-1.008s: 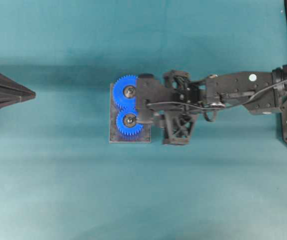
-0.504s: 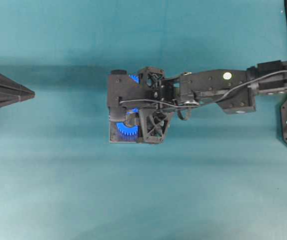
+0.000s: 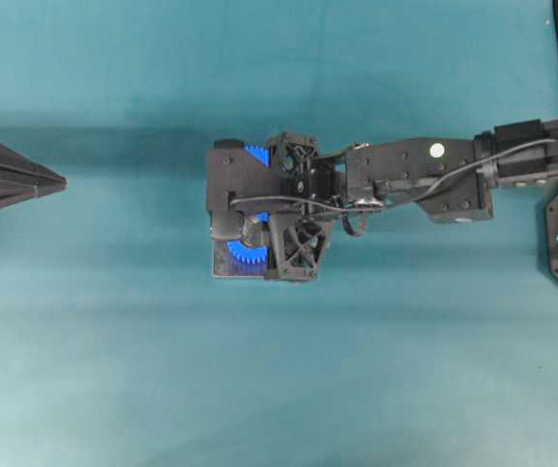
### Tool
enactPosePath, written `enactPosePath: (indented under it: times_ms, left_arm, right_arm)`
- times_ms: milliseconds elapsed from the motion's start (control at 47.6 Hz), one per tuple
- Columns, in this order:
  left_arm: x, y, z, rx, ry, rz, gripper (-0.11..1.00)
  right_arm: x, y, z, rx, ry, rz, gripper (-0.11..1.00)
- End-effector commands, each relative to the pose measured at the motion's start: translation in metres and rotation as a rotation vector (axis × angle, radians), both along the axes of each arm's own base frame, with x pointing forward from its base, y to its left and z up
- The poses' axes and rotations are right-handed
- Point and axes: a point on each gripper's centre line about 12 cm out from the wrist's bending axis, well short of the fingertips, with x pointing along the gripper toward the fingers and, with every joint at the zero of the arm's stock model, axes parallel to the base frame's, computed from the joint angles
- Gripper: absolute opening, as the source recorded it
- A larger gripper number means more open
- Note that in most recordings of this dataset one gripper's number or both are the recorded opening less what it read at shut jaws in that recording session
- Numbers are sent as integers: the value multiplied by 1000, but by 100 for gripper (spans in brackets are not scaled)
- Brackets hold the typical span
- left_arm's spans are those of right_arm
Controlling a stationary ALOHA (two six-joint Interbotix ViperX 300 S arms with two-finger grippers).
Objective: Insert the washer onto the shaft.
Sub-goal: 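Carry the washer with the right gripper over the lower blue gear's shaft, then lower the washer onto the lower gear shaft and open the right gripper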
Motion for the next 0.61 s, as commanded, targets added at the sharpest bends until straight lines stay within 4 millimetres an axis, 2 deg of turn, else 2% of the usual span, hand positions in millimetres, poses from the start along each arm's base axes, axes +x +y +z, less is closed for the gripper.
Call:
enactPosePath:
  times_ms: [0, 588]
  left_arm:
    - [1, 1, 4, 2, -15, 3, 1]
    - [1, 1, 2, 2, -11, 3, 1]
  right_arm:
    - [4, 3, 13, 3, -37, 7, 30]
    - [2, 4, 0, 6, -1, 6, 30]
